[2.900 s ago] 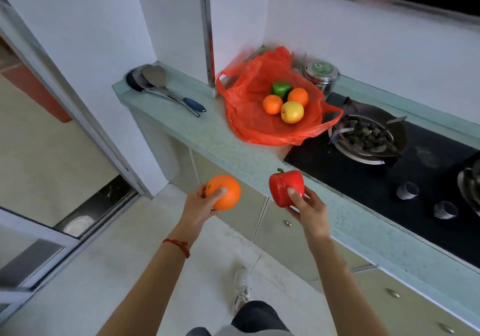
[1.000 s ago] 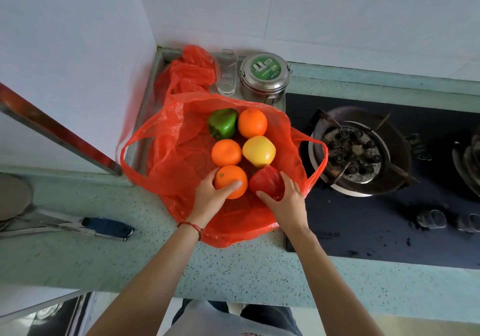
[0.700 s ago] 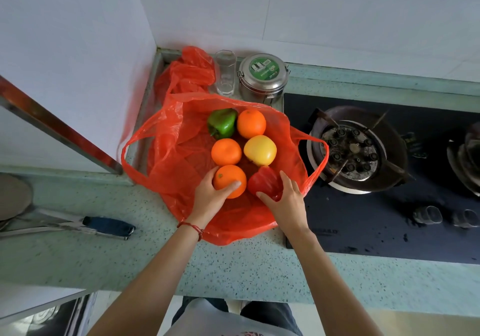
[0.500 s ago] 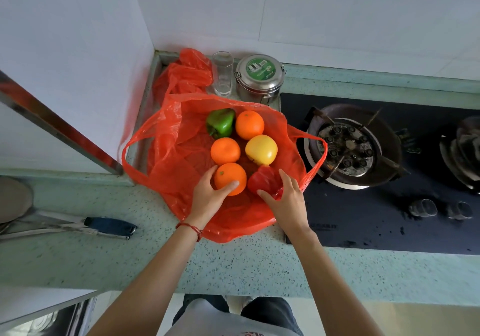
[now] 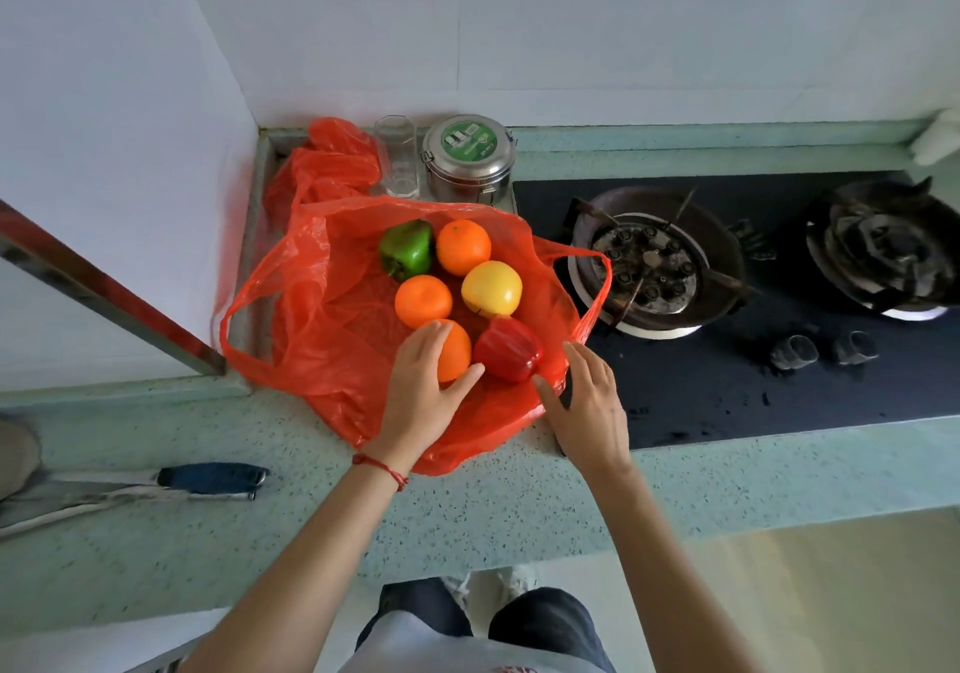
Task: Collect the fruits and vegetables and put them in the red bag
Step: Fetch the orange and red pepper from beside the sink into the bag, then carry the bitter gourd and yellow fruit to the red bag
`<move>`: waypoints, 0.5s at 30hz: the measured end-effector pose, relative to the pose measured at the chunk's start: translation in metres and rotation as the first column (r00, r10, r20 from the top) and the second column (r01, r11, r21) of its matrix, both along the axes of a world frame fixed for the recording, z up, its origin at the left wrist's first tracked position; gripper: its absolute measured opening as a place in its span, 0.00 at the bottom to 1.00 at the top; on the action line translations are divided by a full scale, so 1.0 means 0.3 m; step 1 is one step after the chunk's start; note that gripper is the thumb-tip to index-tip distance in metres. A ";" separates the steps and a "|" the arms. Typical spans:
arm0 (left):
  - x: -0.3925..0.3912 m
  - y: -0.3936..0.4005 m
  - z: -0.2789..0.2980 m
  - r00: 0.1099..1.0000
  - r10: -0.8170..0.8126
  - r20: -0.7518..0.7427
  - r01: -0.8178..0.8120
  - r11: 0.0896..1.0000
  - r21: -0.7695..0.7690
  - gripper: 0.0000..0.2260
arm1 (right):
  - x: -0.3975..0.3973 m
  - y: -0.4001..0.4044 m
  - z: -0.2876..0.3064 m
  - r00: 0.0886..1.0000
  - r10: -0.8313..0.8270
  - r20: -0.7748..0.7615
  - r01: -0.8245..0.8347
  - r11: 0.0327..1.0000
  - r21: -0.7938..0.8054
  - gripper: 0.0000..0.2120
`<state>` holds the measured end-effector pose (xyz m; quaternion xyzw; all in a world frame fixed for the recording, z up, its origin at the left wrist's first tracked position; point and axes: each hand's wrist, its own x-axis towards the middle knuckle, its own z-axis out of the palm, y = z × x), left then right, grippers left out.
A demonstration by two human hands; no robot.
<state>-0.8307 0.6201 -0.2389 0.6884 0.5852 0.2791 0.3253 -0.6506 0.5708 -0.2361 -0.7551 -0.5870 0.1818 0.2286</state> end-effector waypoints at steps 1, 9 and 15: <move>0.015 -0.003 0.003 0.999 -0.035 -0.025 0.036 0.999 0.017 0.31 | 0.012 -0.021 -0.006 0.999 -0.009 0.037 0.009 1.000 0.013 0.27; 0.193 -0.042 0.017 0.906 -0.332 -0.262 0.371 0.922 0.113 0.31 | 0.157 -0.194 -0.024 0.962 -0.230 0.145 0.231 0.973 0.011 0.27; 0.378 -0.124 0.014 0.733 -0.516 -0.443 0.604 0.794 0.074 0.30 | 0.297 -0.403 -0.008 0.886 -0.423 0.191 0.428 0.904 0.018 0.27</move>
